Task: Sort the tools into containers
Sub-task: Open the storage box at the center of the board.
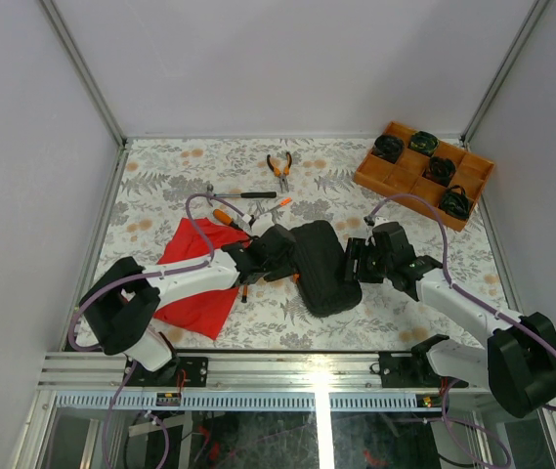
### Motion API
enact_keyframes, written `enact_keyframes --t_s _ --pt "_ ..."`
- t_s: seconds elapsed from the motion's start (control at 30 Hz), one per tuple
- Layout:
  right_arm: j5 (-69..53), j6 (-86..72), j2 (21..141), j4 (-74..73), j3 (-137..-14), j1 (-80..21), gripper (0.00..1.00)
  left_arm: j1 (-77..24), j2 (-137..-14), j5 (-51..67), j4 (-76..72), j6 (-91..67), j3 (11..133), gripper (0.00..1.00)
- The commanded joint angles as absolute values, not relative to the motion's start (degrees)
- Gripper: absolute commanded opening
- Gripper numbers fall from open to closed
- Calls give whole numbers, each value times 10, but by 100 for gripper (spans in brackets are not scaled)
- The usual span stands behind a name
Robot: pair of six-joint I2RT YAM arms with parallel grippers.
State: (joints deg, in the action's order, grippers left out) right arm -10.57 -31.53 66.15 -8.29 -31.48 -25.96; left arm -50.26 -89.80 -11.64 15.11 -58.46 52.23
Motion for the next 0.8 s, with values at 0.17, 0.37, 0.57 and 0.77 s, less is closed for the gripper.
enact_keyframes --t_s 0.17,0.37,0.57,0.77 --pt "-71 -315 677 -142 -290 -261 65 -508 -901 -138 177 -574 515 21" --pt "-57 -318 676 -142 -288 -261 65 -508 -877 -152 199 -567 489 15" --pt "-52 -317 672 -144 -289 -261 65 -508 -847 -161 214 -567 470 13" --pt "-48 -317 666 -147 -293 -261 65 -508 -807 -164 223 -564 470 15"
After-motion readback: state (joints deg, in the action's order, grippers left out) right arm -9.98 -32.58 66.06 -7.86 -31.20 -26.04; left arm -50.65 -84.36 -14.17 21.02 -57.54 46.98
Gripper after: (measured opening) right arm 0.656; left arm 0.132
